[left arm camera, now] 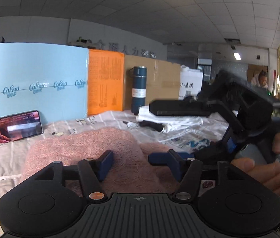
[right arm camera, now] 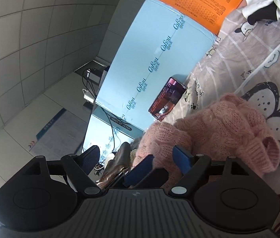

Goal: Fold clothes

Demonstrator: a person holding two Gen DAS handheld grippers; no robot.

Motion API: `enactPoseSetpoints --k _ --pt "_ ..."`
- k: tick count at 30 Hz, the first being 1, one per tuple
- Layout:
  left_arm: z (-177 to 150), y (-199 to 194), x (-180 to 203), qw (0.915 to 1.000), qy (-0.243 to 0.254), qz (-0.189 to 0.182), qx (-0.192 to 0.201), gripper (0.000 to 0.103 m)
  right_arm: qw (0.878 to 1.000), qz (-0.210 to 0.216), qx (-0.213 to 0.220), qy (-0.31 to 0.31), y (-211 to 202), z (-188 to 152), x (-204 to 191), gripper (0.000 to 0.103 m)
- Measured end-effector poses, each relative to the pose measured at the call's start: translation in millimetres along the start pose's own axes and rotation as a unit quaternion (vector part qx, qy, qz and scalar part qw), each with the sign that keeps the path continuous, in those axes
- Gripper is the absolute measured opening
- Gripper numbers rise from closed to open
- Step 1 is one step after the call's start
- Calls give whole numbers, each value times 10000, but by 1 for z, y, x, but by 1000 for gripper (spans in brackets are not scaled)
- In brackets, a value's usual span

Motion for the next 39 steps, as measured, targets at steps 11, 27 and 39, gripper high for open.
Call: enactPoseSetpoints --k 11,27,39 --pt "-18 -53 -90 9664 -1900 1709 276 91 9995 -261 -133 -144 6 -9 3 82" --pt "-45 -46 -116 9401 -3007 1568 -351 91 9791 -1230 -287 -1593 46 -32 -33 23" --pt "0 -13 -85 9718 -1822 1462 -321 96 9712 -1517 950 -1574 -10 4 -39 19"
Point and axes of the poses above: each gripper's, at about its wrist camera, not at the fingertips, and y roughly the way its jaws point, x to its right, z to its top, the point moved 2 cm from there along y, roughly the way its jaws point, and after that the axes turned 2 degrees about -x, right-handed, at the moved point
